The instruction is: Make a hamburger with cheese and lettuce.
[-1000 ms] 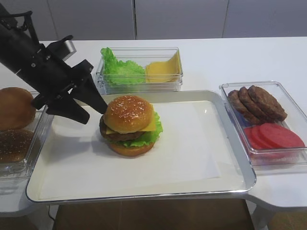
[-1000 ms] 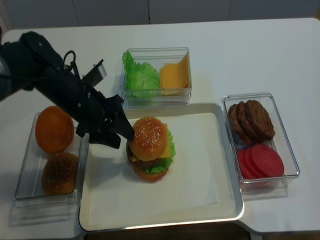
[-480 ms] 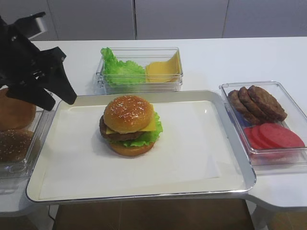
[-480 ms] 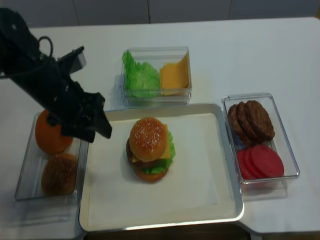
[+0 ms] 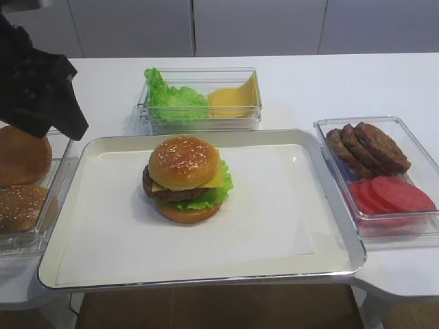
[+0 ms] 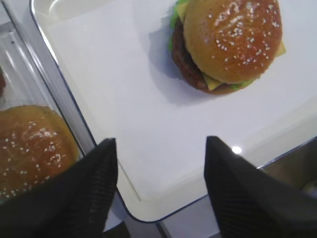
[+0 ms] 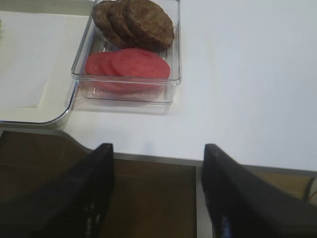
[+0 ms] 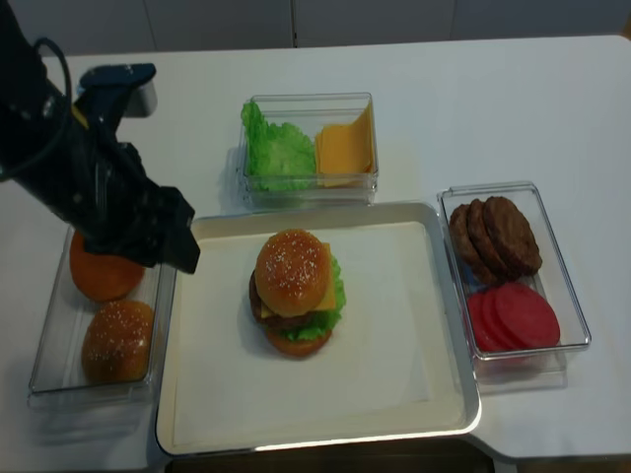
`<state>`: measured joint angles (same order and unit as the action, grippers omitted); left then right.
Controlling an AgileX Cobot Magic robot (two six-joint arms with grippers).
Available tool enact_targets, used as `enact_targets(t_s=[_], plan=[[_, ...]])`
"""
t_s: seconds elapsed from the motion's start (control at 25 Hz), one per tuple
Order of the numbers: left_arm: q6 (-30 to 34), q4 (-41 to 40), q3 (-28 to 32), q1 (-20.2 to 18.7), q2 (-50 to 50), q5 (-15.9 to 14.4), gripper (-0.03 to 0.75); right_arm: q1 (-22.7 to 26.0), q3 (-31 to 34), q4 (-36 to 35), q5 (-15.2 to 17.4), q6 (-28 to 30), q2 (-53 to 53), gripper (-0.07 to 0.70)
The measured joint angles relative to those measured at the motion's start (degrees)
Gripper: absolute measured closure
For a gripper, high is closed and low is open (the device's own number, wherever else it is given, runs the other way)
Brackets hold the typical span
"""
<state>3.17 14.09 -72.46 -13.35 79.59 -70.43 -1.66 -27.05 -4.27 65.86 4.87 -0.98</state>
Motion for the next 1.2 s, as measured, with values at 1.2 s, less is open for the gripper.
enact_targets(t_s=[1.2], plan=[[-4.03, -12.29, 17.87, -5.83, -46.37, -2.01, 0.312, 0.00, 0.00, 0.00, 0.00, 0.00, 0.00, 0.188]])
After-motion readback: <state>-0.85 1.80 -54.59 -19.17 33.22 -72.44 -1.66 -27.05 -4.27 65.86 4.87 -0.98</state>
